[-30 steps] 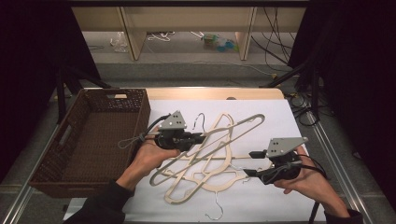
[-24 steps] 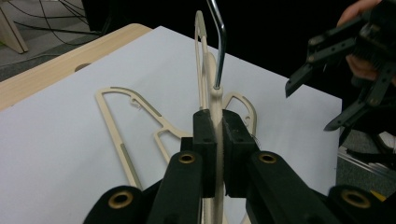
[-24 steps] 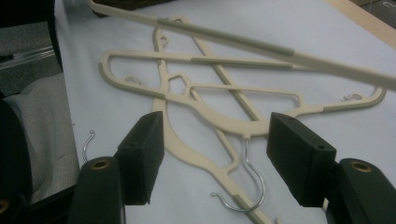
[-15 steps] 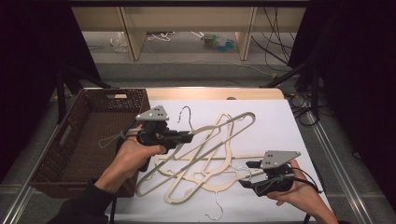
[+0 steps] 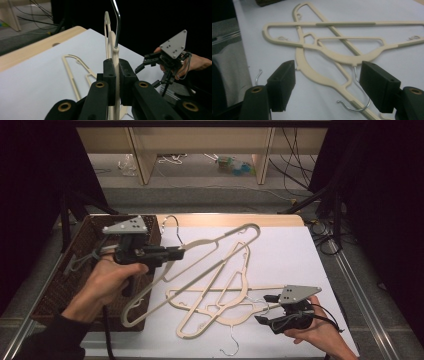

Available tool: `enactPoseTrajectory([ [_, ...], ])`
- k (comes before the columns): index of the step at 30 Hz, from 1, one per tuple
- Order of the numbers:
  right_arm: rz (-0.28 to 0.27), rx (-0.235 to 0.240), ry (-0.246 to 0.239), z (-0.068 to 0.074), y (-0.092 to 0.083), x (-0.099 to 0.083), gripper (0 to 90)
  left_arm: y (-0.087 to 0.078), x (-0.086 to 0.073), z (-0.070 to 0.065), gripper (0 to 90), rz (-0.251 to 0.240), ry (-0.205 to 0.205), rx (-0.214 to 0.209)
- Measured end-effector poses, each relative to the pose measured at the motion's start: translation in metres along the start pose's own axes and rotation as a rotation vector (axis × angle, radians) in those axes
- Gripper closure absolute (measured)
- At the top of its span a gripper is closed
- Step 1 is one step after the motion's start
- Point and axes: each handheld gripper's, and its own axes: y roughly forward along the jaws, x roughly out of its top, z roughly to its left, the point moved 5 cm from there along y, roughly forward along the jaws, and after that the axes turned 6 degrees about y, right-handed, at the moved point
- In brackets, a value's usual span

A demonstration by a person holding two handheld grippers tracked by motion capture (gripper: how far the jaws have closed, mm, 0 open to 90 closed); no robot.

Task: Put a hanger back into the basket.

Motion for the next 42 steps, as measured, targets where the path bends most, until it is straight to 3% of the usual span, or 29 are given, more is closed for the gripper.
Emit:
enactPoseTrajectory([
  [5,-0.021,-0.025,0.036,-0.003,-0.001,-0.001,25.0,-0.027,0.007,0.016,85.5,0.008,0.023,0.085],
  [8,-0.019,-0.024,0.043,-0.003,0.0,-0.002,24.3,-0.044,0.005,0.032,85.5,0.011,0.006,0.139],
  [16,-0.018,-0.047,0.055,-0.006,0.0,-0.004,24.4,-0.077,-0.004,0.067,85.5,0.016,-0.034,0.237],
  [21,-0.008,-0.044,0.052,-0.006,0.002,-0.005,24.4,-0.097,-0.01,0.088,85.5,0.025,-0.037,0.309],
  [31,0.004,-0.036,0.053,-0.004,0.005,-0.007,24.3,-0.122,-0.032,0.126,85.5,0.025,-0.06,0.353],
  [36,-0.002,-0.034,0.056,-0.006,0.004,-0.007,24.0,-0.134,-0.043,0.143,85.5,-0.013,-0.078,0.379],
  [42,-0.002,-0.023,0.057,-0.004,0.004,-0.006,23.9,-0.137,-0.054,0.159,85.5,-0.004,-0.078,0.392],
])
